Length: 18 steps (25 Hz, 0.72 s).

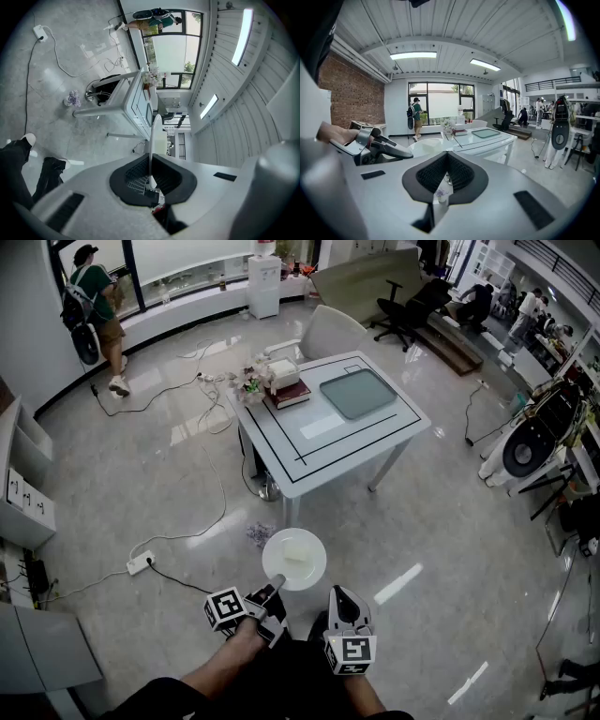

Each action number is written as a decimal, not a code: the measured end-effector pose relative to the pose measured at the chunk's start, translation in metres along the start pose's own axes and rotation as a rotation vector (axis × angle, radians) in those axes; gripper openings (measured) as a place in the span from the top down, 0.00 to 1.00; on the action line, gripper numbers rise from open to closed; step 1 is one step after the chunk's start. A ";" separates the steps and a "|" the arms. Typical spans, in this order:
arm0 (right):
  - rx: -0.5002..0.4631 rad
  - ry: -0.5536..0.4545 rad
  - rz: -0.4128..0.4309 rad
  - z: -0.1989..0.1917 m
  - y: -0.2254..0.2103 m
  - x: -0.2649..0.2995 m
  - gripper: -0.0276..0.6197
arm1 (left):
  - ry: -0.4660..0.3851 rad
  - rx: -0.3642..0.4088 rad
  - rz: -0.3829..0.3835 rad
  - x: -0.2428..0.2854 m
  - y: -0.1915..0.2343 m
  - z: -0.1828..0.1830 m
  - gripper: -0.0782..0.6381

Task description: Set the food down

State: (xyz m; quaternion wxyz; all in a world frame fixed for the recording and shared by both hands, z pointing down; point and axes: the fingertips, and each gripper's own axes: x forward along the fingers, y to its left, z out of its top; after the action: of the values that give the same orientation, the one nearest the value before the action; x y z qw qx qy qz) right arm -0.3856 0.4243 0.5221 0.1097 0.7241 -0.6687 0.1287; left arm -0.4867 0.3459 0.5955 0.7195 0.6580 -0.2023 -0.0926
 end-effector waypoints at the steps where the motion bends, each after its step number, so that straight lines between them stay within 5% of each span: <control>1: 0.001 0.002 -0.001 -0.002 0.001 0.000 0.94 | -0.001 -0.001 0.003 -0.002 0.001 0.000 0.87; 18: 0.080 -0.001 0.001 -0.004 -0.030 0.021 0.94 | 0.024 0.006 0.050 0.031 0.003 -0.003 0.87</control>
State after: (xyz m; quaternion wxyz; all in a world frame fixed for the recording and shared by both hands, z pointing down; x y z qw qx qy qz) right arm -0.3546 0.4086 0.5332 0.0802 0.7275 -0.6635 0.1552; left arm -0.4582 0.3364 0.6035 0.7220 0.6559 -0.2101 -0.0661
